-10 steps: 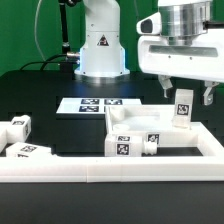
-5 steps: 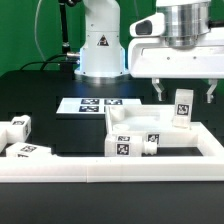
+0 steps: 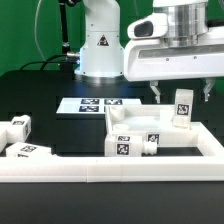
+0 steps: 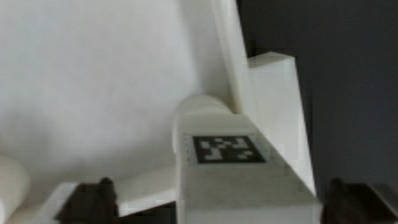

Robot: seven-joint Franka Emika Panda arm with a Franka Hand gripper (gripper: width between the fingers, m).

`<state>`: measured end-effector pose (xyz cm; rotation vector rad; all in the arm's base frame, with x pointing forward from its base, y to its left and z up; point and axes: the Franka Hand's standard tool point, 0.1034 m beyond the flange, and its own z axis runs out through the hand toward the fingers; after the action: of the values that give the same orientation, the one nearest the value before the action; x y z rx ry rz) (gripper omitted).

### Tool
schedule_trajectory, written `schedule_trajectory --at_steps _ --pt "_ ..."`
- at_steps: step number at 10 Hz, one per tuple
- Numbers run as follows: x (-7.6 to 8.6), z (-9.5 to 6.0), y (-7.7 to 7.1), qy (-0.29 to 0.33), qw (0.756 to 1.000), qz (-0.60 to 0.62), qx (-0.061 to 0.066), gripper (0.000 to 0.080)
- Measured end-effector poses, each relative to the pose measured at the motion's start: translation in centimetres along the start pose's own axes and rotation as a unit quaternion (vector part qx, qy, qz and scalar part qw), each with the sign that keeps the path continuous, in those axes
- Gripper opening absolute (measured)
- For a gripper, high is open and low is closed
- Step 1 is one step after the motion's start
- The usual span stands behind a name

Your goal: Assemble one leg

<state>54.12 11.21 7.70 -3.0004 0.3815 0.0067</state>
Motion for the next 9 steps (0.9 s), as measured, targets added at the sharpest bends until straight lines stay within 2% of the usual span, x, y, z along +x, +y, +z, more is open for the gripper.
schedule_trajectory --at_steps 1,2,3,4,6,9 --pt "0.00 0.01 0.01 0.000 1.000 0.001 0.000 0.0442" --pt "0.00 0.01 0.01 0.000 1.000 0.010 0.000 0.0442" --pt "0.01 0.01 0.02 0.000 1.000 0.010 0.000 0.0283" --pt "0.01 0.01 0.01 0.000 1.000 0.015 0.001 0.0284" --pt "-0.04 0.05 -0.05 0.000 0.994 0.109 0.002 0.0284" --pt "-0.15 0.12 -0.12 0.003 0.960 0.278 0.005 0.0284"
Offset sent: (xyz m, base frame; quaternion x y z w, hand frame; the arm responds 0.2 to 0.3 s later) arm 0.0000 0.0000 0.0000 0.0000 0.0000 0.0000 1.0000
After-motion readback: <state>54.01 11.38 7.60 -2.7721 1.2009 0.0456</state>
